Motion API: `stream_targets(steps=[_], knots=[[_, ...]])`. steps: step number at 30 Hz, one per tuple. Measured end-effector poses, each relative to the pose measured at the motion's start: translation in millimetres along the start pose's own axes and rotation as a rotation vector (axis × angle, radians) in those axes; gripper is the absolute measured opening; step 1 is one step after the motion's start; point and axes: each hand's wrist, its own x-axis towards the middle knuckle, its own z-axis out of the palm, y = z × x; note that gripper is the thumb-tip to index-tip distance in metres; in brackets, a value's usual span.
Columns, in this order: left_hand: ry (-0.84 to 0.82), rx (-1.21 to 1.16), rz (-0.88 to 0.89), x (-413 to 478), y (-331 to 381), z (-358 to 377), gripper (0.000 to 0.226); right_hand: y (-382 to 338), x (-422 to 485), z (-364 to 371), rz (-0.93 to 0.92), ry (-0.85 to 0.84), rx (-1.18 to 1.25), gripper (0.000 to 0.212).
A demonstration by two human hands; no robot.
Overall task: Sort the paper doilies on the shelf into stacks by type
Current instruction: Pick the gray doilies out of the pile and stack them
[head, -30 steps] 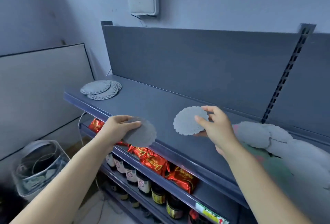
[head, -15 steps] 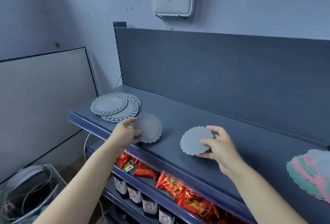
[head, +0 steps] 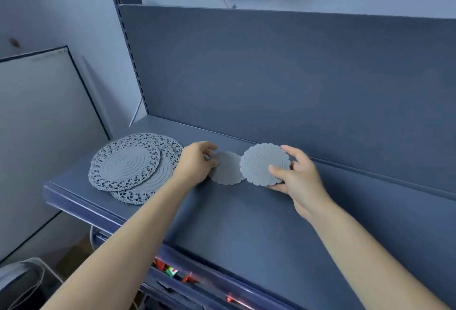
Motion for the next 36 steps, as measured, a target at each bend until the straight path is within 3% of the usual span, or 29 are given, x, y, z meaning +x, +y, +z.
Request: stream_targets(steps=[4,6,9,12,17,28,32,36], knots=[[-0.052,0.044,0.099,27.1,-8.3,2.7,0.032,9.4,24.1,36.6,-0.045,0.060,-0.025,0.046],[-0.085,0.062,0.153,35.0,-12.7,-0.4,0.034,18.0,37.0,54.7,-0.047,0.114,-0.144,0.057],[-0.143,0.207,0.302,39.3,-17.1,-12.2,0.040,25.9,47.1,71.0,-0.095,0.188,-0.651,0.078],[-0.197,0.321,0.421,33.7,-18.3,-25.0,0.033,25.6,41.8,75.8,-0.197,0.279,-1.125,0.071],[-0.276,0.560,0.612,23.9,1.4,-23.9,0.043,20.9,7.3,59.8,-0.163,0.331,-1.229,0.053],[-0.449,0.621,1.081,-98.9,153.8,60.3,0.061,-7.5,-154.1,-95.9,0.038,0.641,-1.244,0.050],[-0.514,0.628,1.171,-175.7,213.0,106.1,0.058,-6.5,-233.7,-176.6,0.103,0.717,-1.263,0.048],[-0.582,0.561,1.154,-250.6,268.4,162.7,0.059,-6.2,-305.1,-260.1,0.135,0.739,-1.273,0.049]])
